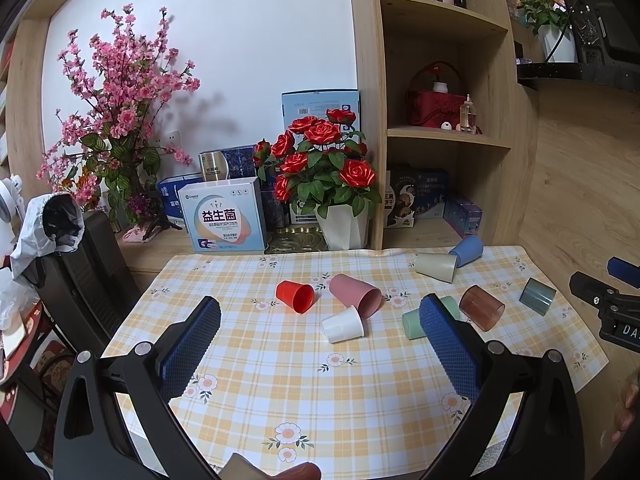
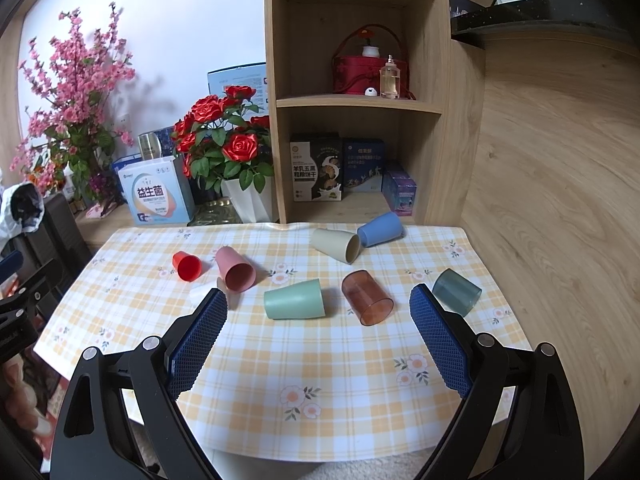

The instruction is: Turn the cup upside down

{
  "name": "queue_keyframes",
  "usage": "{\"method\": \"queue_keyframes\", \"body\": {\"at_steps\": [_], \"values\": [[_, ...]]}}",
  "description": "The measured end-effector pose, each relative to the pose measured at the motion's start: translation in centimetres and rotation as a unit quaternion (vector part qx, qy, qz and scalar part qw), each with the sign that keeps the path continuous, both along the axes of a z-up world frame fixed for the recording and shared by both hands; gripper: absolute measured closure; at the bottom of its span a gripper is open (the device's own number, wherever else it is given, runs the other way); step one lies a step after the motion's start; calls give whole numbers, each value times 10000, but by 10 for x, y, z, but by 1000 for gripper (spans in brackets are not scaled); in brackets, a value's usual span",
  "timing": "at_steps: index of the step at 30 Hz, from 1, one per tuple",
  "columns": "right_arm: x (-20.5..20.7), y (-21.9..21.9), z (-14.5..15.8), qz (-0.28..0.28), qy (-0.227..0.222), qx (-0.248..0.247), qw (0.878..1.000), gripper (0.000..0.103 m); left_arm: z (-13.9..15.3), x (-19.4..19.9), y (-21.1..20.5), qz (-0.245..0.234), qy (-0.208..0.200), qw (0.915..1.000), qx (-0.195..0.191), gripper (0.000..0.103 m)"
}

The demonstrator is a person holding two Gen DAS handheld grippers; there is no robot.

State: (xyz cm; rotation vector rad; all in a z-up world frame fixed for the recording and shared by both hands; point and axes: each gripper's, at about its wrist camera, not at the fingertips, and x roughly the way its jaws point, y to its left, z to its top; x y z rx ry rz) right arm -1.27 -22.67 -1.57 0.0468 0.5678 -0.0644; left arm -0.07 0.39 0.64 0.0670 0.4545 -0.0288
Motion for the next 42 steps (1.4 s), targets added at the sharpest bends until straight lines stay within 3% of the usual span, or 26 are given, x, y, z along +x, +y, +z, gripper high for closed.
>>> {"method": "queue_keyframes", "body": {"at_steps": [42], "values": [[-1, -1, -1, -18, 9, 7, 10000, 13, -5, 0, 2, -15, 16, 10000, -16, 6]]}}
